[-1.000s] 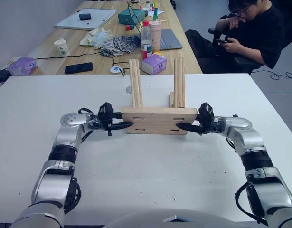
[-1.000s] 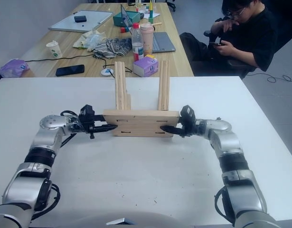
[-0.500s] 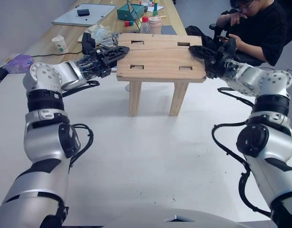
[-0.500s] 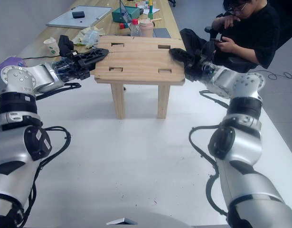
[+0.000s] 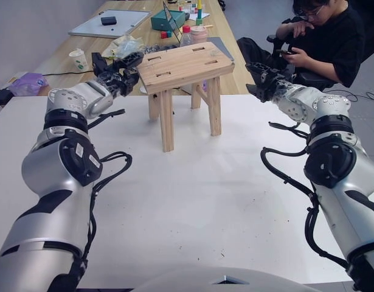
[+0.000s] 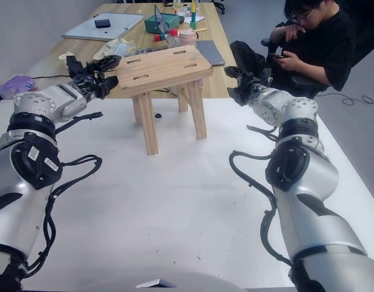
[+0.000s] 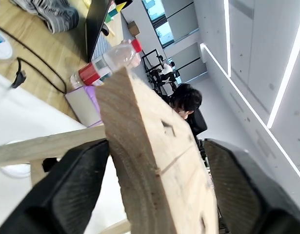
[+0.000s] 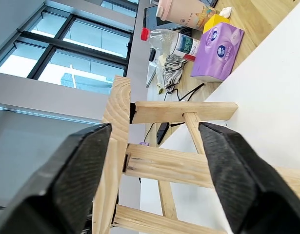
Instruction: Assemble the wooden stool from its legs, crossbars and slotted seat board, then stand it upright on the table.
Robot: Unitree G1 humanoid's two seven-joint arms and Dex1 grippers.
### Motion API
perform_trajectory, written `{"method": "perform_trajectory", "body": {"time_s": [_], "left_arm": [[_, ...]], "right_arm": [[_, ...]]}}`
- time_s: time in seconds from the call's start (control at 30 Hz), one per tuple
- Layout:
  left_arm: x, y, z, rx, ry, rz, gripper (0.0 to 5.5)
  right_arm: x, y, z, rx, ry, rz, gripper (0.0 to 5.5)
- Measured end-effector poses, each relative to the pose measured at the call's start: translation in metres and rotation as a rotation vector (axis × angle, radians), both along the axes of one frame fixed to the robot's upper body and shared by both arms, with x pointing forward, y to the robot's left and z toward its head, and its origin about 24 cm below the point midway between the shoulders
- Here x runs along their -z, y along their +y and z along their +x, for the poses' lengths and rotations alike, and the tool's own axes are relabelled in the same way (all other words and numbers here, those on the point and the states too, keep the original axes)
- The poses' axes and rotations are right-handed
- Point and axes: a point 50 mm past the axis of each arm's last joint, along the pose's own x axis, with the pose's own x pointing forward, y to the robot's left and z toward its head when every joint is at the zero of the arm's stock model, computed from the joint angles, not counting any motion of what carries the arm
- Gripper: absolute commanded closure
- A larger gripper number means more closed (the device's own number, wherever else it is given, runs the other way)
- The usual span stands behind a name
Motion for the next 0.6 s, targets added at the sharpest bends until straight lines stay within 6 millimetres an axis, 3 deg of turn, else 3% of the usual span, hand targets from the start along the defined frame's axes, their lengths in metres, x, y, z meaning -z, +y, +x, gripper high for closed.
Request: {"method": "perform_trajectory", "body": {"time_s": [0.07, 0.13, 0.23, 0.3, 0.37, 0.43, 0.5, 0.6], "left_arm": [[-0.004, 0.007, -0.001, -0.015, -0.021, -0.013, 0.97], [-0.012, 0.022, -0.003, -0.075, -0.063, 0.011, 0.95], [-0.025, 0.055, -0.011, -0.226, -0.210, 0.123, 0.95], [0.012, 0.067, -0.021, -0.250, -0.123, 0.126, 0.70], [0.044, 0.066, -0.029, -0.240, -0.072, 0.083, 0.36], [0.042, 0.072, -0.033, -0.284, -0.113, 0.123, 0.13], [0.049, 0.092, -0.042, -0.475, -0.146, 0.309, 0.13], [0.055, 0.098, -0.056, -0.682, -0.253, 0.448, 0.13]], "right_arm": [[0.001, -0.003, -0.001, 0.007, -0.016, 0.004, 1.00], [0.008, -0.017, -0.002, 0.061, -0.056, -0.083, 0.98], [0.041, -0.035, -0.013, 0.152, -0.138, -0.295, 0.98], [0.078, -0.031, -0.026, 0.136, -0.088, -0.320, 0.97], [0.093, -0.017, -0.033, 0.106, -0.078, -0.302, 0.97], [0.086, -0.009, -0.032, 0.097, -0.133, -0.290, 0.97], [0.075, -0.012, -0.035, 0.134, -0.240, -0.407, 0.97], [0.085, -0.002, -0.048, 0.166, -0.335, -0.534, 0.97]]}}
